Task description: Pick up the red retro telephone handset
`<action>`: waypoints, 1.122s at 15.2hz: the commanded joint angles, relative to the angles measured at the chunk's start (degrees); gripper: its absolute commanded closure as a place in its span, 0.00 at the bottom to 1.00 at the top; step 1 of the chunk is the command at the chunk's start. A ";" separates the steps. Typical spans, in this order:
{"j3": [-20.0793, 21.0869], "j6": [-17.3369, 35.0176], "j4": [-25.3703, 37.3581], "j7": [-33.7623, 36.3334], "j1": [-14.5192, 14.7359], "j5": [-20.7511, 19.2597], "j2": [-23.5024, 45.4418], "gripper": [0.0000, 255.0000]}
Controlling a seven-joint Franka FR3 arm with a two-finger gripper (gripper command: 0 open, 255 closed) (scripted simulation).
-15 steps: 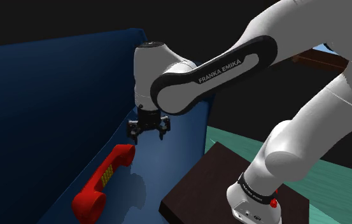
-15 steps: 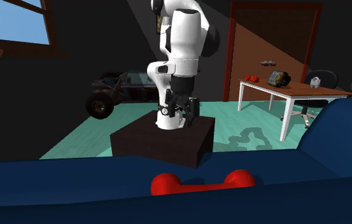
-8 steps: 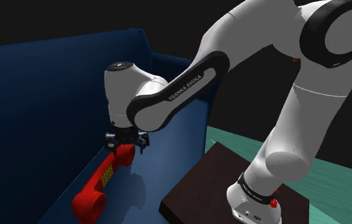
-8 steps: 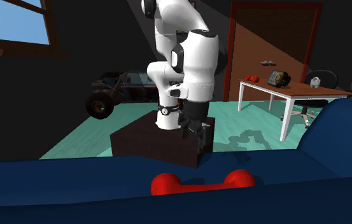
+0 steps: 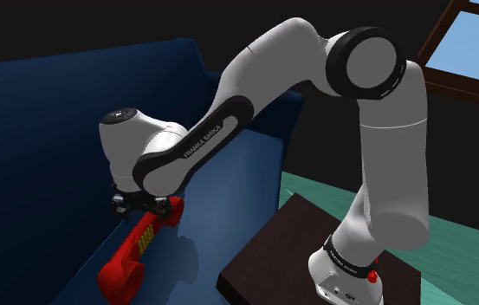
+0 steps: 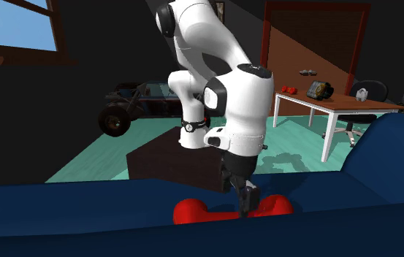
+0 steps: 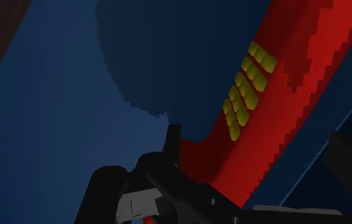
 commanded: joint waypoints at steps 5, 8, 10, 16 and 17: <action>-2.51 1.35 5.14 3.58 2.76 -2.40 6.91 0.00; -3.22 2.75 5.47 4.12 3.28 -3.26 8.70 0.00; -3.36 3.01 5.54 4.22 3.38 -3.42 9.05 0.00; -3.34 2.97 5.59 4.26 3.43 -3.41 9.06 1.00; -3.34 2.96 5.58 4.26 3.42 -3.40 9.05 1.00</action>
